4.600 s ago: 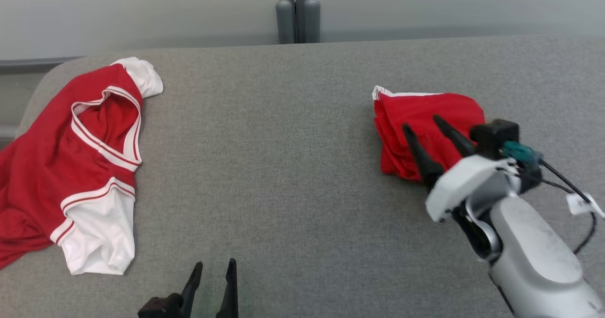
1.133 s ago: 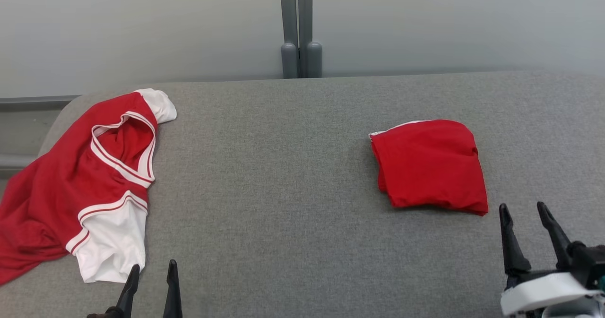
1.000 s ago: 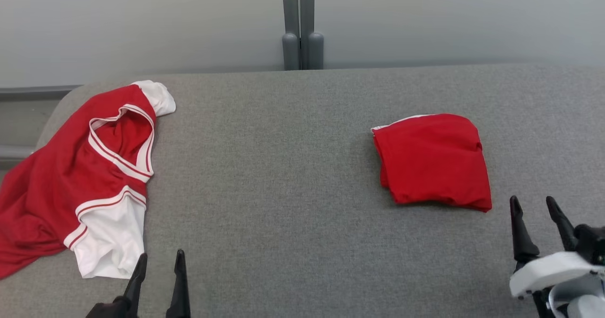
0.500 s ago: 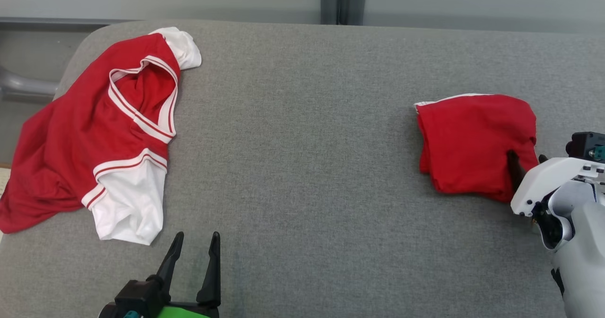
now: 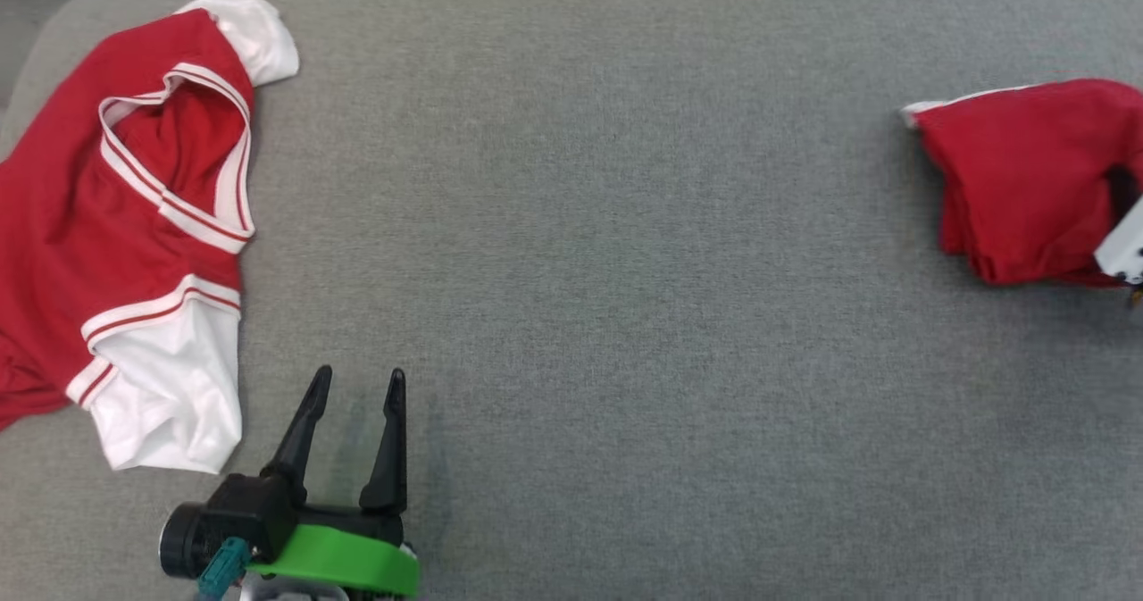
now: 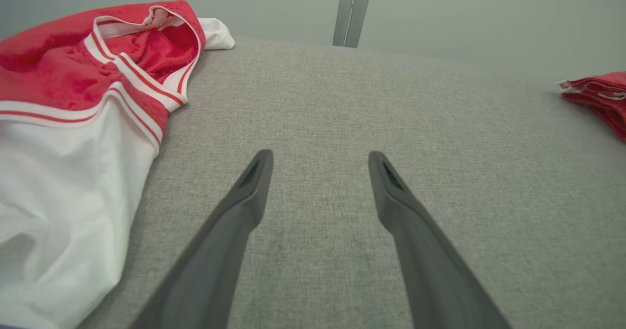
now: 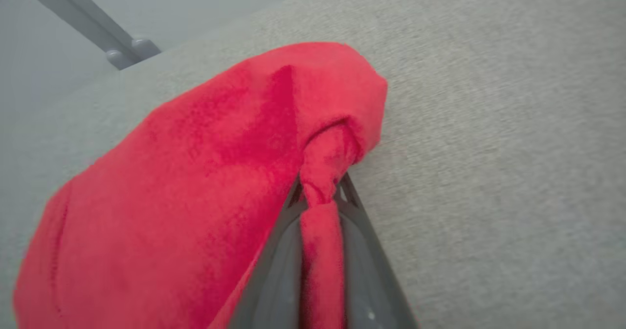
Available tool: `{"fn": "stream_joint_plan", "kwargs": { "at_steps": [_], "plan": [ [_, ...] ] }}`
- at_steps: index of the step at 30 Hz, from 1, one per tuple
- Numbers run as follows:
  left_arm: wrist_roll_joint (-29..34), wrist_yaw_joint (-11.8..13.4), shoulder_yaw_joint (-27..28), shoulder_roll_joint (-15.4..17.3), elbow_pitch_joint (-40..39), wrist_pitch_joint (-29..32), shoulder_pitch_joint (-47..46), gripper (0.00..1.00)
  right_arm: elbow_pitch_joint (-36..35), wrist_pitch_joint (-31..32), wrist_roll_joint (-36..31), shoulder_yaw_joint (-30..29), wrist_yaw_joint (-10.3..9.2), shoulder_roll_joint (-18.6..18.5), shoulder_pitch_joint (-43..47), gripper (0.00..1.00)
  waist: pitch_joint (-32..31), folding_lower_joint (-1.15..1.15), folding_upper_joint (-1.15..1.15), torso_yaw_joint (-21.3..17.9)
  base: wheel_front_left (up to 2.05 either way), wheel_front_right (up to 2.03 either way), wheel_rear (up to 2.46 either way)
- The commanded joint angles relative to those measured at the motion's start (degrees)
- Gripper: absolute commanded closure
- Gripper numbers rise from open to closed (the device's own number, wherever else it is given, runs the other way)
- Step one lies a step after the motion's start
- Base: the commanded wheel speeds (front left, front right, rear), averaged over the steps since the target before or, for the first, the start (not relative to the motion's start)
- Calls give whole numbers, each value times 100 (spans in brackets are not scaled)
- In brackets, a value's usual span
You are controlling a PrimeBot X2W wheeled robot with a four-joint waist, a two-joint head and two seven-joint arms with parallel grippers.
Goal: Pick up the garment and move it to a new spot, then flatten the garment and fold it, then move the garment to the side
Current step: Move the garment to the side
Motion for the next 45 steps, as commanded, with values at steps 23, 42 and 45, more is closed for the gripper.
{"fn": "stream_joint_plan", "kwargs": {
  "at_steps": [23, 42, 45],
  "plan": [
    [-195, -16, 213, 195, 257, 12, -224, 0, 932, -1515, -2890, -1416, -1, -1335, -1167, 0, 905, 0, 0, -716, 0, 0, 0],
    [-328, -18, 957, 13, 243, -2, 668, 0, -3574, -2855, -2303, -295, -5, 1695, 3870, 0, -1716, 0, 0, -279, 0, 0, 0],
    [-256, -18, 925, 14, 164, -2, 728, 0, -3734, -2855, -2443, -285, -4, 1895, 4333, 0, -1862, 0, 0, -254, 0, 0, 0]
  ]
}}
